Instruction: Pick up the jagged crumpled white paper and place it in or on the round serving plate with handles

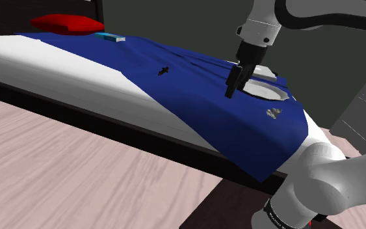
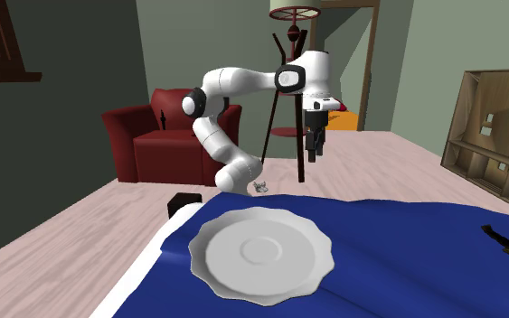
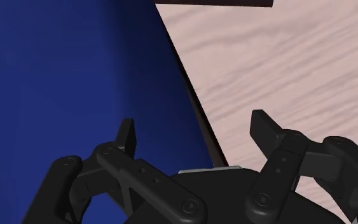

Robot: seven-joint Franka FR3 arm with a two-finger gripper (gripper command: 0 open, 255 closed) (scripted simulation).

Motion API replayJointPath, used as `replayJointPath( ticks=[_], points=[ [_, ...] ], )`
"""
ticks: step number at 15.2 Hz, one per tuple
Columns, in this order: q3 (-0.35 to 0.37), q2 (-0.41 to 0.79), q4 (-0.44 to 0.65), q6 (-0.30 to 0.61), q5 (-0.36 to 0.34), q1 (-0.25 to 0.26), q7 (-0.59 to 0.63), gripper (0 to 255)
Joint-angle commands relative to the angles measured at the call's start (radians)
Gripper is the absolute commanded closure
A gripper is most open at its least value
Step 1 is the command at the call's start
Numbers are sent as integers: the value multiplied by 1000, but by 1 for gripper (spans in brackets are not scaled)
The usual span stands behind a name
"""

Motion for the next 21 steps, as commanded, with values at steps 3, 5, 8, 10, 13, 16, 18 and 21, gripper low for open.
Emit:
replayJointPath(
  ticks=[3, 5, 8, 10, 13, 16, 18, 21],
  points=[
    [-30, -25, -19, -28, -29, -18, -24, 0],
    [-61, -49, -36, -57, -61, -38, -49, 0],
    [-107, -79, -55, -98, -114, -69, -88, 0],
    [-138, -96, -64, -125, -152, -91, -116, 0],
    [-185, -117, -71, -163, -213, -125, -159, 0],
    [-233, -132, -72, -198, -278, -158, -204, 0],
    [-240, -139, -88, -190, -286, -162, -207, 0],
    [-250, -157, -136, -160, -295, -166, -206, 0]
  ],
)
